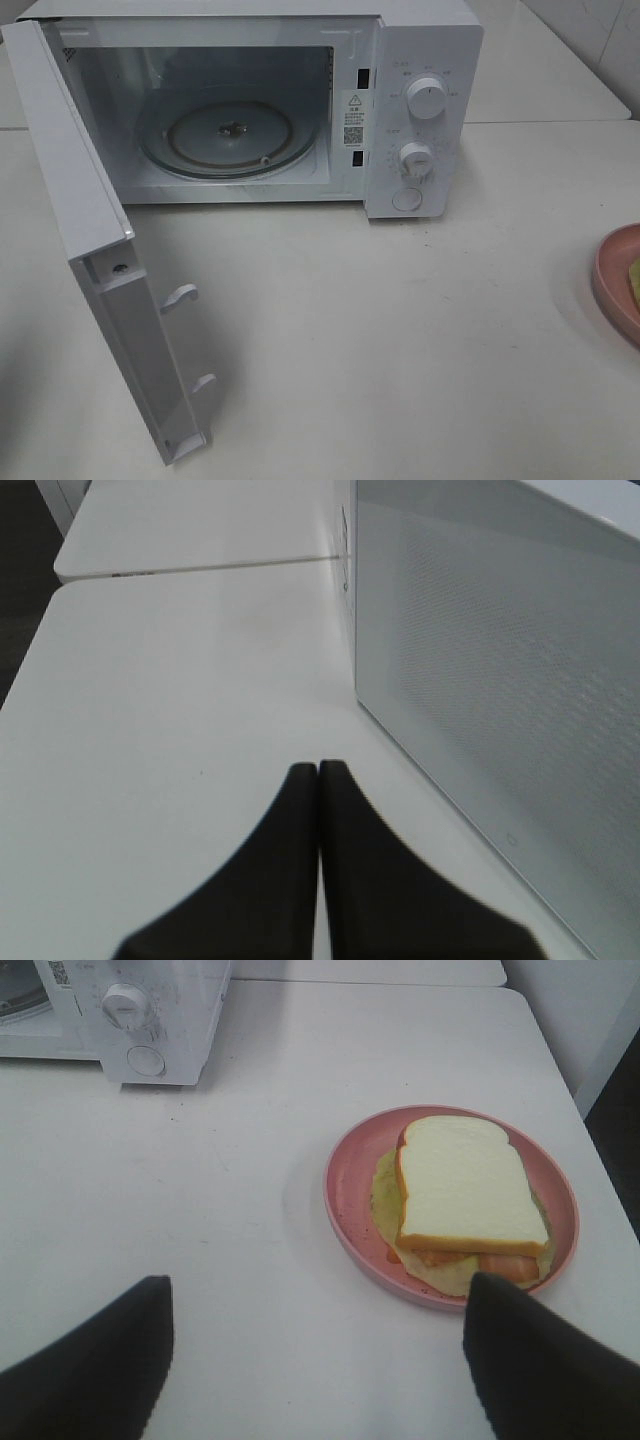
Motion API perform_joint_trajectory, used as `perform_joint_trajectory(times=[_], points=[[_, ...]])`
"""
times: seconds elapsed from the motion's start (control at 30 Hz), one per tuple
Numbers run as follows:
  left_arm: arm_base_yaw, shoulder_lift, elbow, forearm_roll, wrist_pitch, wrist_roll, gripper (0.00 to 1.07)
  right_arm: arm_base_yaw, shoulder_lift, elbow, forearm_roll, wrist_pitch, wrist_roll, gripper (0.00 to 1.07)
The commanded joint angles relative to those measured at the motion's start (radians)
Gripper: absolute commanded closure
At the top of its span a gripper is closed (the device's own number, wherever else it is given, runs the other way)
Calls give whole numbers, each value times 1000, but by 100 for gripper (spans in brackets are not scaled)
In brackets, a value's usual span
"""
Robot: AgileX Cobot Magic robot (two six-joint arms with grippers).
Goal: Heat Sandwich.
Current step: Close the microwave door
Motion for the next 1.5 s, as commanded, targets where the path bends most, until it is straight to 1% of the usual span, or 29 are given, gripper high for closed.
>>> perform_joint_trajectory(times=[0.03,0.07,0.13,0.17,0.2,0.23,0.27,0.33,0.37,0.47,0.53,0.57,0.63,0.67,0.7,0.73,0.8,0.93,1.0,1.03,1.13,1.17,1.2,1.23,1.3,1.33,1.37,1.4,1.5], points=[[4,68,78,-4,-260,4,106,-7,-26,1,4,-11,-10,31],[4,68,78,-4,-260,4,106,-7,-26,1,4,-11,-10,31],[4,101,104,-4,-356,4,106,-7,-26,1,4,-11,-10,31],[4,121,115,-4,-408,4,106,-7,-26,1,4,-11,-10,31],[3,159,134,-4,-517,4,106,-7,-26,1,4,-11,-10,31],[3,181,142,0,-566,4,106,-7,-26,1,4,-11,-10,31],[3,181,142,0,-566,4,106,-7,-26,1,4,-11,-10,31],[3,230,147,0,-631,3,106,-7,-26,1,4,-11,-10,31],[3,278,147,5,-691,-8,106,-7,-26,1,4,-11,-10,31],[3,329,147,30,-752,-25,106,-7,-26,1,4,-11,-10,31],[3,417,147,138,-857,-75,106,-7,-26,1,4,-11,-10,31],[3,417,147,138,-857,-75,106,-7,-26,1,4,-11,-10,31],[3,471,147,225,-922,-118,106,-7,-26,1,4,-11,-10,31],[3,523,147,301,-983,-171,106,-7,-26,1,4,-11,-10,31],[3,550,147,336,-1015,-202,106,-7,-26,1,4,-11,-10,31],[3,550,147,336,-1015,-202,106,-7,-26,1,4,-11,-10,31],[3,621,147,425,-1117,-265,106,-7,-26,1,4,-11,-10,31],[0,686,140,456,-1177,-282,106,-7,-26,1,4,-11,-10,31],[-31,725,129,438,-1181,-275,106,-7,-26,1,4,-11,-10,31],[-31,725,129,438,-1181,-275,106,-7,-26,1,4,-11,-10,31],[-118,777,107,376,-1180,-243,106,-7,-26,1,4,-11,-10,31],[-118,777,107,376,-1180,-243,106,-7,-26,1,4,-11,-10,31],[-134,787,104,353,-1181,-228,106,-7,-26,1,4,-11,-10,31],[-178,811,104,287,-1191,-204,106,-7,-26,1,4,-11,-10,31],[-220,829,103,226,-1198,-167,106,-7,-26,1,4,-11,-10,31],[-220,829,103,226,-1198,-167,106,-7,-26,1,4,-11,-10,31],[-265,851,100,157,-1203,-135,106,-7,-26,1,4,-11,-10,31],[-287,862,94,128,-1203,-122,106,-7,-26,1,4,-11,-10,31],[-325,881,87,91,-1214,-109,106,-7,-26,1,4,-11,-10,31]])
